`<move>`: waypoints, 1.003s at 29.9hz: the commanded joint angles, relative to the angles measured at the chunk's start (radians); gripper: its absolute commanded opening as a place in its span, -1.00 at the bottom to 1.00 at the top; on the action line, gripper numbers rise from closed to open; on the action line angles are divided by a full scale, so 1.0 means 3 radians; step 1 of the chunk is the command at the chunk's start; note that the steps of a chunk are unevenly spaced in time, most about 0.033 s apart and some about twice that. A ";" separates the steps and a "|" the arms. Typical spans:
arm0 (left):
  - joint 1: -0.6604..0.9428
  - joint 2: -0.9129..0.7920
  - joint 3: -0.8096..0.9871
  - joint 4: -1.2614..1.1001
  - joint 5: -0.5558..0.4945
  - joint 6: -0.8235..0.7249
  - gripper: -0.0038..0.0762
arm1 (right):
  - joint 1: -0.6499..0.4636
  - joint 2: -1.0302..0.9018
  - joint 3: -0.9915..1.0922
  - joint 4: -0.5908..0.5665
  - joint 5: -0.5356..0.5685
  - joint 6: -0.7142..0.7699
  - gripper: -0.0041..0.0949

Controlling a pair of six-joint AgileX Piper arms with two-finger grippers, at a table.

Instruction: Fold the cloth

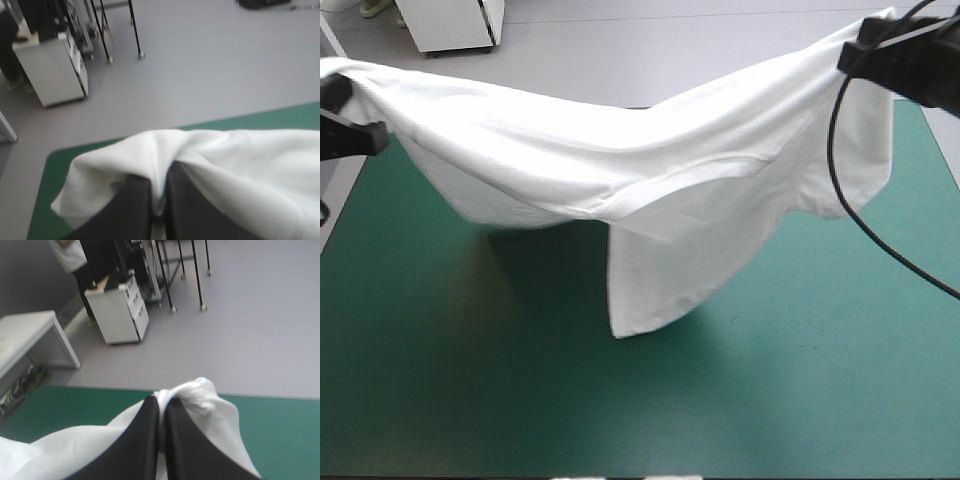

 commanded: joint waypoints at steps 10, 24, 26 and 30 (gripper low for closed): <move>-0.0012 0.0260 -0.0895 0.0266 -0.0263 0.0107 -0.93 | 0.0000 -0.0082 -0.1112 -0.0133 -0.0219 -0.0031 -0.95; -0.0012 0.0613 -0.0146 0.0259 -0.0418 0.0157 -0.93 | 0.0000 0.0658 -0.0813 -0.0123 -0.0349 -0.0284 -0.96; -0.0012 0.0760 0.0019 0.0253 -0.0505 0.0150 -0.93 | 0.0000 0.0907 -0.0808 -0.0123 -0.0426 -0.0306 -0.96; -0.0012 0.1096 0.0236 0.0237 -0.0784 0.0088 -0.93 | 0.0000 0.1415 -0.0808 -0.0123 -0.0646 -0.0349 -0.96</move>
